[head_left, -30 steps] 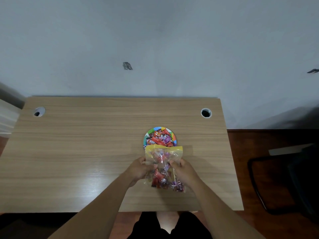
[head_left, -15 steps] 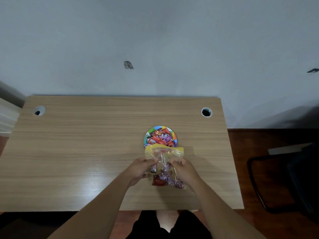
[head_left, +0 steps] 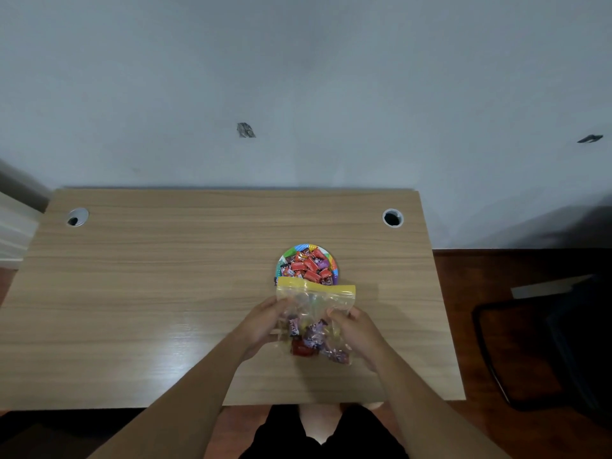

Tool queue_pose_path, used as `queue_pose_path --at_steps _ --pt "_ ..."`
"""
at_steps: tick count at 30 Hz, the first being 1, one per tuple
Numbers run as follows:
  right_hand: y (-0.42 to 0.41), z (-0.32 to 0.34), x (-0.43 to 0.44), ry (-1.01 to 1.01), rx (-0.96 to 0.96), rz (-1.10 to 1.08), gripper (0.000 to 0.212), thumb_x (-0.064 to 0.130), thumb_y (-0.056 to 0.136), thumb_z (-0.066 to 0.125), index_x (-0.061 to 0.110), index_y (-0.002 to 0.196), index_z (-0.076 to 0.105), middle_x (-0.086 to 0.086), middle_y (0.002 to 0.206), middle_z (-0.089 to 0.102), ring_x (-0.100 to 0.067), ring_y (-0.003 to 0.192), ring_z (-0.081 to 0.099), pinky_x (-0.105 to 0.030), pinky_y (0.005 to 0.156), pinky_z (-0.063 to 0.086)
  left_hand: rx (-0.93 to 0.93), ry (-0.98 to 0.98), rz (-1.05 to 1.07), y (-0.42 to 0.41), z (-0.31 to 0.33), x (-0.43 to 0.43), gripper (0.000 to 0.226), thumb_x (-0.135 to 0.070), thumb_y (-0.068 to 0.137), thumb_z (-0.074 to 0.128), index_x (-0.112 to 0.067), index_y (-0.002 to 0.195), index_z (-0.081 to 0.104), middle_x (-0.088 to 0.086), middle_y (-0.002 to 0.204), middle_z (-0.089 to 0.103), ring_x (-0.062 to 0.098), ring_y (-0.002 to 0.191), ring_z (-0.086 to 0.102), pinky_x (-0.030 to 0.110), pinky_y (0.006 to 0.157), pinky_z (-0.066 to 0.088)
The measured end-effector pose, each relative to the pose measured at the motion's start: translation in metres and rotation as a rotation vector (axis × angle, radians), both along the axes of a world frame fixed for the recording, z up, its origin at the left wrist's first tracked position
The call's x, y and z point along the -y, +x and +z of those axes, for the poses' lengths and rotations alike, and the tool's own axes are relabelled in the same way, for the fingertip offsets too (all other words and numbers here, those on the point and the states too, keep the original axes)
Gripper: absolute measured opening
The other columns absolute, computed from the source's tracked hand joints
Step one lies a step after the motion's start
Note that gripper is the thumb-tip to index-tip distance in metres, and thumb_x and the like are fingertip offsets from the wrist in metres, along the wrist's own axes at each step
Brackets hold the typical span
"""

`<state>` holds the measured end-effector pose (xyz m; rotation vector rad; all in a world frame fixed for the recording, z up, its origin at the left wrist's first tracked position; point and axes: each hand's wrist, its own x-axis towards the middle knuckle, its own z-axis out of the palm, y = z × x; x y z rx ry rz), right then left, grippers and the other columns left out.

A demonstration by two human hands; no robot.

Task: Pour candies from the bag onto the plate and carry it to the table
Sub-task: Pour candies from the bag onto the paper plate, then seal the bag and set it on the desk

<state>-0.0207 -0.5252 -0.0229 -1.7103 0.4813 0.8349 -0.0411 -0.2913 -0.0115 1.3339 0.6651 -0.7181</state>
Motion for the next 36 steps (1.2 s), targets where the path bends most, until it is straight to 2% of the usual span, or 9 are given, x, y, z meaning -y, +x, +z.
queue_pose_path --at_steps 6,8,13,17,22,25,30,32,36 --pt "0.008 0.022 -0.006 0.112 0.062 -0.008 0.038 0.057 0.093 0.076 0.029 0.117 0.083 0.008 0.112 0.085 -0.014 0.108 0.079 -0.038 0.09 0.063 0.169 0.051 0.135 -0.001 0.014 -0.019 0.031 -0.042 0.104 0.064 -0.015 0.117 0.07 0.018 0.112 0.079 0.028 0.092 0.074 0.043 0.083 0.058" --pt "0.013 0.025 -0.009 0.106 0.089 0.011 0.037 0.057 0.091 0.078 0.028 0.113 0.085 0.003 0.109 0.086 -0.02 0.1 0.08 -0.036 0.076 0.061 0.22 0.059 0.148 0.001 0.022 -0.029 0.029 -0.036 0.105 0.064 -0.009 0.113 0.07 0.014 0.108 0.082 0.027 0.093 0.076 0.041 0.083 0.059" --pt "0.032 0.039 -0.013 0.112 0.149 0.132 0.061 0.08 0.07 0.081 0.036 0.111 0.087 -0.005 0.11 0.085 -0.018 0.095 0.074 -0.041 0.082 0.056 0.321 0.148 0.129 0.009 0.039 -0.062 0.018 -0.026 0.104 0.066 -0.013 0.103 0.078 0.002 0.099 0.079 0.016 0.098 0.074 0.036 0.087 0.056" --pt "0.05 0.059 -0.021 0.101 0.237 0.207 0.025 0.041 0.1 0.074 0.023 0.112 0.085 0.009 0.095 0.084 -0.007 0.086 0.075 -0.023 0.076 0.055 0.385 0.182 0.097 0.017 0.054 -0.08 0.022 -0.023 0.105 0.066 -0.003 0.111 0.072 0.003 0.099 0.082 0.017 0.1 0.078 0.042 0.091 0.054" --pt "0.065 0.076 -0.037 0.204 0.297 0.186 0.026 0.011 0.1 0.075 0.0 0.124 0.075 -0.022 0.119 0.08 -0.037 0.108 0.079 -0.033 0.08 0.066 0.485 0.161 0.118 0.025 0.077 -0.094 0.021 -0.022 0.107 0.063 -0.002 0.114 0.063 0.026 0.11 0.078 0.032 0.097 0.078 0.033 0.075 0.048" --pt "0.069 0.091 -0.045 0.173 0.317 0.175 0.022 0.014 0.098 0.078 0.0 0.115 0.079 -0.006 0.098 0.084 -0.03 0.096 0.079 -0.028 0.073 0.061 0.52 0.181 0.125 0.028 0.085 -0.106 0.016 -0.019 0.109 0.059 -0.005 0.105 0.066 0.03 0.099 0.078 0.036 0.091 0.082 0.031 0.064 0.039" --pt "0.077 0.106 -0.057 0.152 0.272 0.283 0.028 0.031 0.097 0.079 0.013 0.118 0.082 -0.008 0.117 0.084 -0.023 0.112 0.08 -0.045 0.1 0.056 0.562 0.261 0.193 0.03 0.096 -0.125 0.015 -0.02 0.106 0.064 -0.016 0.096 0.073 0.005 0.089 0.081 0.016 0.086 0.08 0.036 0.077 0.053" --pt "0.08 0.113 -0.063 0.124 0.317 0.322 0.024 0.034 0.093 0.083 0.017 0.111 0.084 -0.015 0.11 0.084 -0.02 0.1 0.077 -0.043 0.092 0.056 0.578 0.257 0.223 0.03 0.1 -0.13 0.015 -0.024 0.104 0.068 -0.014 0.099 0.079 0.003 0.091 0.081 0.01 0.087 0.077 0.039 0.085 0.054" --pt "0.087 0.131 -0.076 0.019 0.455 0.433 0.02 0.037 0.088 0.088 0.022 0.1 0.083 -0.001 0.089 0.084 -0.006 0.079 0.075 -0.022 0.075 0.054 0.662 0.275 0.251 0.034 0.11 -0.139 0.016 -0.01 0.099 0.072 -0.001 0.109 0.08 -0.002 0.083 0.081 0.004 0.077 0.074 0.023 0.075 0.054"
